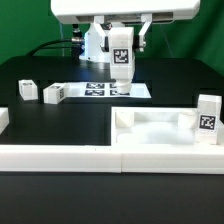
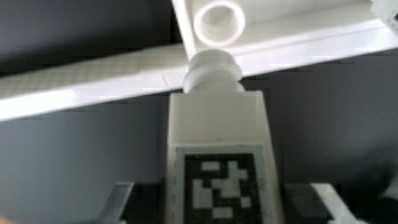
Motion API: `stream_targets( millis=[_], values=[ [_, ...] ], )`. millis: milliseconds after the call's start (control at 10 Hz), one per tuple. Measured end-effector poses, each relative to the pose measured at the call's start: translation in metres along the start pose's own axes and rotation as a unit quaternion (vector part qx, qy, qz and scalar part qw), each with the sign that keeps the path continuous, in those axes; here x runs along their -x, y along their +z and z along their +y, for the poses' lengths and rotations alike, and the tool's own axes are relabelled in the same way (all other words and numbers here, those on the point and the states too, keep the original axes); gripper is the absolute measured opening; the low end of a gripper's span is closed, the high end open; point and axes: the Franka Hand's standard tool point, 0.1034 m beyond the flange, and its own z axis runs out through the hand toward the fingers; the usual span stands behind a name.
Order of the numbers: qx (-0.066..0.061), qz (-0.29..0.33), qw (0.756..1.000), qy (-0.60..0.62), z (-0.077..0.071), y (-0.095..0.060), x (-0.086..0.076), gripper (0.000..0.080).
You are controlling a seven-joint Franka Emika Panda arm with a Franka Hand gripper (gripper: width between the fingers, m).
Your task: Assemble square table
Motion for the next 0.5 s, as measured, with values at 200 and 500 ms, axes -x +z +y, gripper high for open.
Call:
stream_targets(
  millis=[200, 500],
  values=[
    [0.005, 0.001, 1.000, -0.008, -0.001, 0.015, -0.001, 0.0287],
    [0.004, 0.000, 1.000, -0.009, -0.007, 0.024, -0.002, 0.0287]
  ],
)
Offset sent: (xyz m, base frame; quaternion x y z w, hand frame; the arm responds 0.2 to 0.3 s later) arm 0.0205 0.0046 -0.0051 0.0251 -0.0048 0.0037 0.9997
